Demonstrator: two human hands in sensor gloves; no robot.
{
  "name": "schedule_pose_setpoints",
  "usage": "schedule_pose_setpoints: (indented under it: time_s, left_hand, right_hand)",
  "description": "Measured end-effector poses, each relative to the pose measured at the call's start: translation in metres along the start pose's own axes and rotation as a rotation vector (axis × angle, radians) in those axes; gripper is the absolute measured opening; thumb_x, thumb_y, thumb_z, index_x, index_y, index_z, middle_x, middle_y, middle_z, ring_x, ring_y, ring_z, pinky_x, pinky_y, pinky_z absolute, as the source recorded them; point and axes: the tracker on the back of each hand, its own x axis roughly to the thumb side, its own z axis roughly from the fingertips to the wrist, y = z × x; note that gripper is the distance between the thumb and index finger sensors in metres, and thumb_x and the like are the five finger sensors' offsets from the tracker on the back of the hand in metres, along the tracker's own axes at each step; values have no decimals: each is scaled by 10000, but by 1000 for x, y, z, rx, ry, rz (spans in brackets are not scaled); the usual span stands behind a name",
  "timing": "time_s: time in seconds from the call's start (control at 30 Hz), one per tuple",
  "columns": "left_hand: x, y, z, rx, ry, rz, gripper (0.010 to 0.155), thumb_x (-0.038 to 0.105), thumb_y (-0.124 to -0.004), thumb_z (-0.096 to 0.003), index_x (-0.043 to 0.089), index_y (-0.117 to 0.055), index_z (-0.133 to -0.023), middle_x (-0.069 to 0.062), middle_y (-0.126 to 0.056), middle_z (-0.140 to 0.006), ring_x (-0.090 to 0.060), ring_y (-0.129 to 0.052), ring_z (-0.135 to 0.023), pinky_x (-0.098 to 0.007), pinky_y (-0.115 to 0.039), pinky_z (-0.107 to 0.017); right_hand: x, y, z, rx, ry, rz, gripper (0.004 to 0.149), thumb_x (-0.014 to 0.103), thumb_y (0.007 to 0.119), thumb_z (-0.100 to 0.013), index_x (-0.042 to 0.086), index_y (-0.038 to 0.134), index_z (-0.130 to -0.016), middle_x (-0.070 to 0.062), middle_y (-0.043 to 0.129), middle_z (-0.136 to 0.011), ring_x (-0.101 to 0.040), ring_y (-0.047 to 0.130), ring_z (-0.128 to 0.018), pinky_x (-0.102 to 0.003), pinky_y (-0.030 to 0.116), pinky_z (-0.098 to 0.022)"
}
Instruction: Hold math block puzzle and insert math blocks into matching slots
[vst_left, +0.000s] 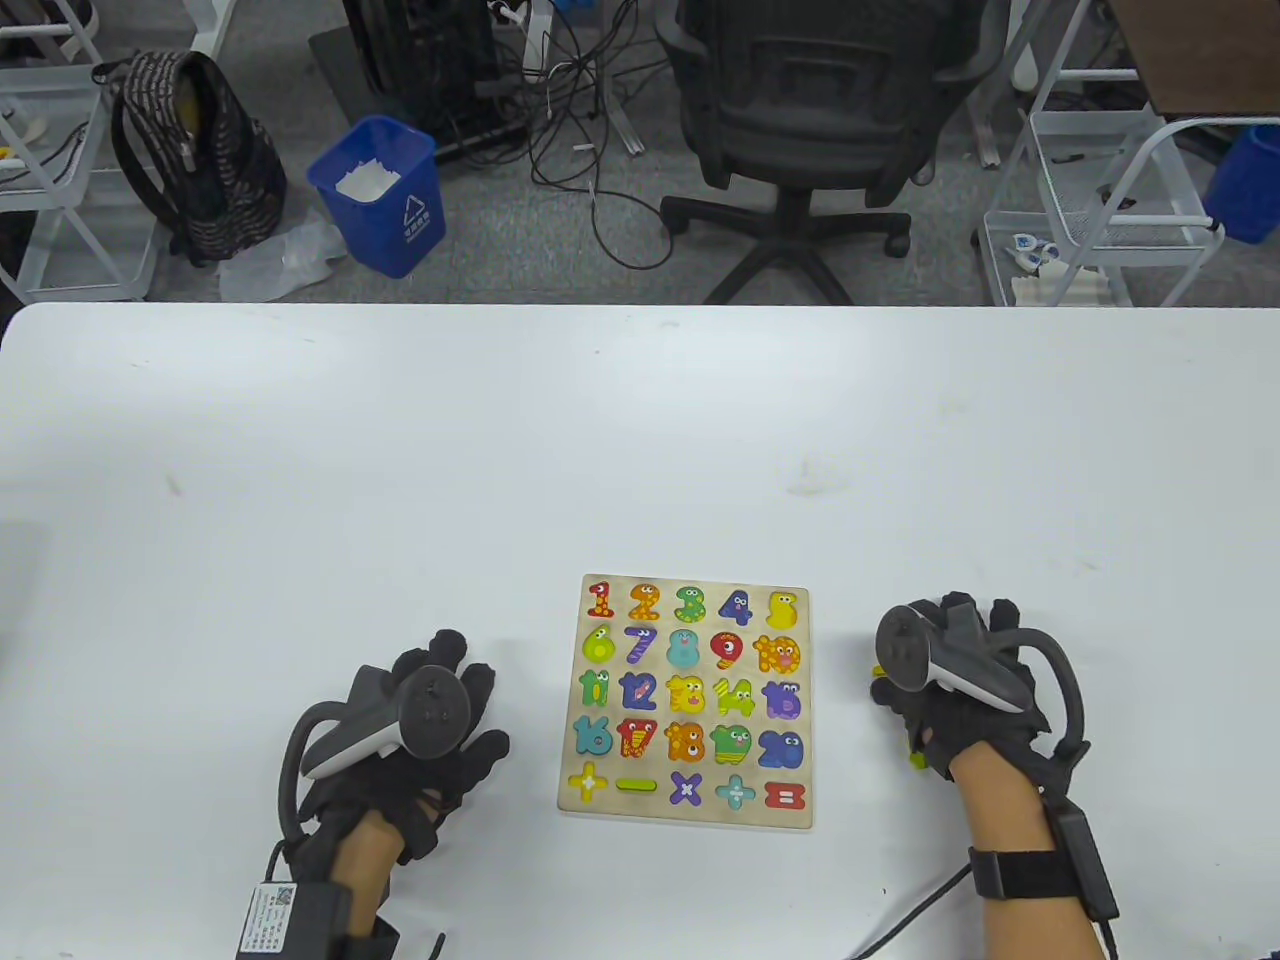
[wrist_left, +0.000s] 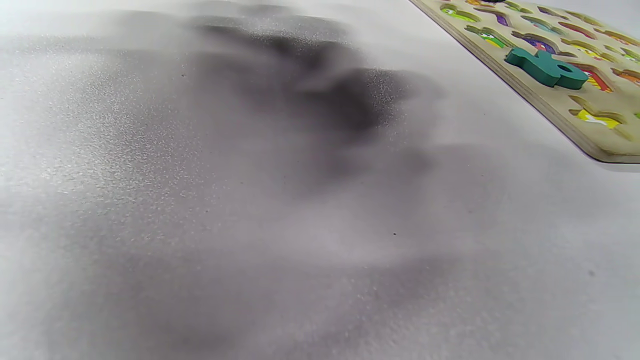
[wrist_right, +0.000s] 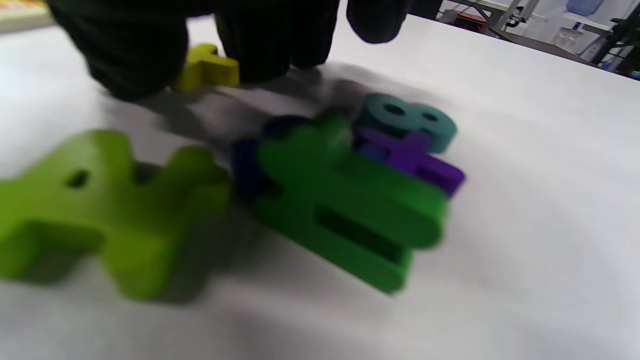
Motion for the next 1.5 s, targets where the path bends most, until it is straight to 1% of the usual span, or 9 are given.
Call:
schedule_pose_setpoints:
  time_s: [0.37, 0.47, 0.63, 0.7, 0.77, 0.87, 1.17, 1.33, 1.5]
  left_hand:
    - [1, -1, 0, 0, -5, -1, 737, 711, -438, -558, 371, -148, -1145, 84, 198, -1093, -346, -52, -1122, -620, -221, -784]
    - [1, -1, 1, 0, -6, -4, 715, 708, -439, -558, 406, -166, -1145, 84, 192, -1096, -348, -56, -1123, -618, -223, -785]
    - [1, -1, 1, 2, -8, -4, 727, 710, -439, -558, 386, -160, -1146, 84, 192, -1096, -348, -57, -1122, -619, -223, -785]
    - [1, -2, 1, -1, -7, -4, 728, 710, -439, -558, 385, -158, -1146, 85, 193, -1096, -347, -56, -1123, -619, -222, -785]
    - [2, -2, 1, -1, -7, -5, 735, 711, -438, -557, 374, -155, -1147, 85, 192, -1096, -346, -57, -1123, -618, -223, -785]
    - [2, -2, 1, -1, -7, -4, 736, 711, -438, -558, 372, -155, -1147, 84, 192, -1096, -347, -58, -1123, -619, -223, -785]
    - [1, -2, 1, -5, -6, 2, 735, 710, -438, -557, 374, -157, -1147, 83, 188, -1099, -348, -61, -1123, -617, -226, -785]
    - [1, -2, 1, -2, -6, 5, 733, 710, -438, -557, 375, -159, -1147, 83, 187, -1099, -350, -62, -1123, -618, -225, -785]
    - [0, -1, 1, 0, -4, 3, 736, 710, -438, -558, 373, -157, -1148, 82, 187, -1100, -350, -62, -1124, -619, -225, -785]
  right_hand:
    - [8, -1, 4, -89, -29, 79, 550, 540, 752, -515, 207, 703, -950, -11, 592, -1153, -405, 450, -1096, -734, 323, -741]
    - [11, -2, 4, -73, -52, 84, 546, 525, 750, -531, 184, 700, -954, -6, 569, -1160, -402, 439, -1099, -735, 321, -741]
    - [17, -2, 4, -99, -50, 111, 572, 549, 735, -516, 150, 726, -925, -4, 590, -1148, -401, 458, -1093, -732, 329, -741]
    - [18, -2, 4, -110, -36, 113, 579, 555, 735, -507, 157, 729, -928, -4, 559, -1166, -405, 456, -1092, -732, 326, -741]
    - [21, -2, 5, -121, -44, 113, 590, 531, 746, -508, 133, 718, -943, -11, 541, -1172, -402, 468, -1090, -729, 334, -741]
    - [27, -3, 6, -142, -63, 160, 561, 507, 754, -512, 129, 742, -926, 2, 581, -1156, -389, 510, -1083, -716, 362, -750]
    - [22, -1, 4, -137, -81, 106, 580, 537, 735, -533, 91, 745, -904, -17, 574, -1150, -399, 496, -1080, -718, 365, -750]
    - [26, -2, 4, -133, -99, 96, 594, 552, 720, -535, 75, 748, -888, -30, 556, -1153, -409, 482, -1079, -721, 359, -748]
    - [35, -4, 5, -121, -114, 146, 614, 575, 685, -546, 63, 737, -882, -46, 519, -1162, -418, 452, -1083, -727, 343, -746]
